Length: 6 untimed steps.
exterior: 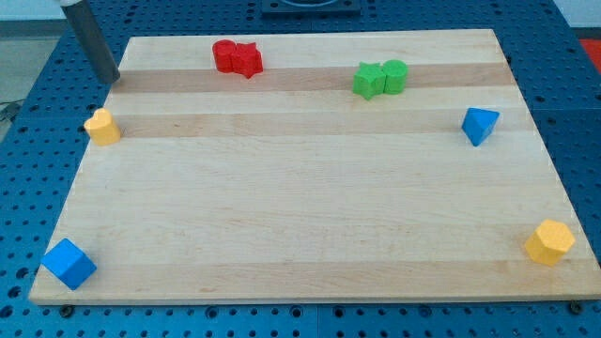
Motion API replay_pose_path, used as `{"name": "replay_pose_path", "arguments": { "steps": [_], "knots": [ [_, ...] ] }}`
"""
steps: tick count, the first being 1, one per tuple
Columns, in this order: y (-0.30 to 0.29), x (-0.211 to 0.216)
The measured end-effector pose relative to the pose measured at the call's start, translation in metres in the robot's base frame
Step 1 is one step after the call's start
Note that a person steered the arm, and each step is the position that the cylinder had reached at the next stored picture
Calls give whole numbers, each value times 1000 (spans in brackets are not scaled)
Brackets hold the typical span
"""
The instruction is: Slide yellow heart to the right from the left center of the board
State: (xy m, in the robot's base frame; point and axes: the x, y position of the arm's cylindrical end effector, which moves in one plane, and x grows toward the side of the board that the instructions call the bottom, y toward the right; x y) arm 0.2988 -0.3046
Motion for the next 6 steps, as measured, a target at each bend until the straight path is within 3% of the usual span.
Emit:
{"name": "replay_pose_path", "arguments": {
  "steps": [1, 4, 6],
  "knots": [
    [0, 54],
    [10, 113],
    [89, 126]
  ]
}}
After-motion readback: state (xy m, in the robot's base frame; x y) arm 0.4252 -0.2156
